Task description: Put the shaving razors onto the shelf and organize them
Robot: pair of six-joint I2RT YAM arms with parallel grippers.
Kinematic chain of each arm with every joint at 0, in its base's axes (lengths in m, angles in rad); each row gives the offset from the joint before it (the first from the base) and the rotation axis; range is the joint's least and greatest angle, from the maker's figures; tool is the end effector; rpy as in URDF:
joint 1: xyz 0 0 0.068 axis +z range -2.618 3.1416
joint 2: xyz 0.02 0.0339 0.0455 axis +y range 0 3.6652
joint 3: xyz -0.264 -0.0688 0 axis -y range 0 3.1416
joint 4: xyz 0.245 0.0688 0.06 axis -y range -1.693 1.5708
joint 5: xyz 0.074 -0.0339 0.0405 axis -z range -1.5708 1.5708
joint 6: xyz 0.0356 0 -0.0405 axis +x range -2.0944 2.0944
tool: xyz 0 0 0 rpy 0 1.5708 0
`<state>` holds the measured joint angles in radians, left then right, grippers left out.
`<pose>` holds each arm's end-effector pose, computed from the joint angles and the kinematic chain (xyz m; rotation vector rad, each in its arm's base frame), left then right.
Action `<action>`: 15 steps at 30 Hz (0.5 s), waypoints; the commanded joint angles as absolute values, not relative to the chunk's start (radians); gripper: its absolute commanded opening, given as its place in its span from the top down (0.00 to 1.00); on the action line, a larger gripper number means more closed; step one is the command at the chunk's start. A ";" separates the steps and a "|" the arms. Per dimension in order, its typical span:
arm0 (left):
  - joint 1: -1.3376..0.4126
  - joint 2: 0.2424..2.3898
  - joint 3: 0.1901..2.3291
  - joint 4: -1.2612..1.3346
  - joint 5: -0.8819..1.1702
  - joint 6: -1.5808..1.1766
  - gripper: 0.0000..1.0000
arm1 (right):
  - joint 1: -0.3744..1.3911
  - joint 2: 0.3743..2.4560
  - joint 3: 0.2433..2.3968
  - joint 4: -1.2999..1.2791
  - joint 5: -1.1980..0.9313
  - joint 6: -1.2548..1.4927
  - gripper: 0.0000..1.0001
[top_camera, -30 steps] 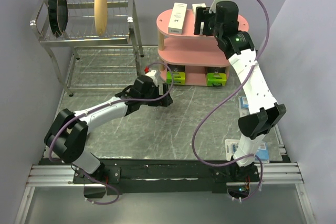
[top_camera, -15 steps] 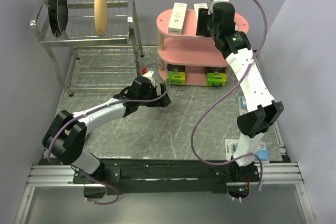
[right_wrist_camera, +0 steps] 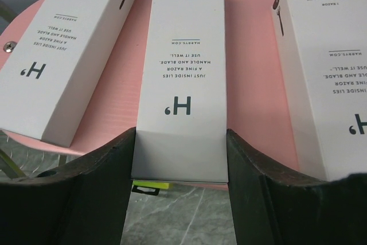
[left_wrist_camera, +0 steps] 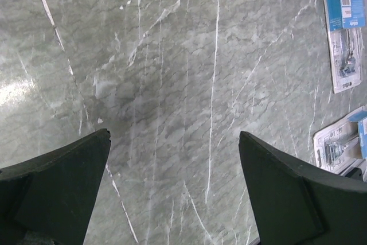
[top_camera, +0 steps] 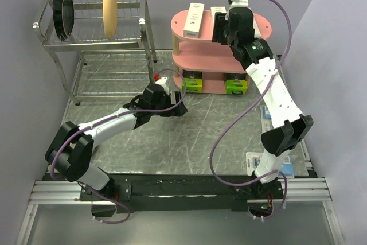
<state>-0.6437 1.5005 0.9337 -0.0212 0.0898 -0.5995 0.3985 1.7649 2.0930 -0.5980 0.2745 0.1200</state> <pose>0.2632 -0.2015 0.2352 0.1048 2.2686 -0.7905 0.3612 0.1416 0.4794 -0.0633 1.8307 0.1122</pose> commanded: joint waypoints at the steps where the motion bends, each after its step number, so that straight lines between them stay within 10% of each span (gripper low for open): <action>1: -0.641 1.453 0.919 0.020 0.106 -0.611 0.00 | 0.422 1.736 2.103 -0.607 0.340 0.167 0.39; 15: -0.626 1.422 0.888 0.021 0.109 -0.612 0.01 | 0.445 1.790 2.144 -0.603 0.453 0.226 0.36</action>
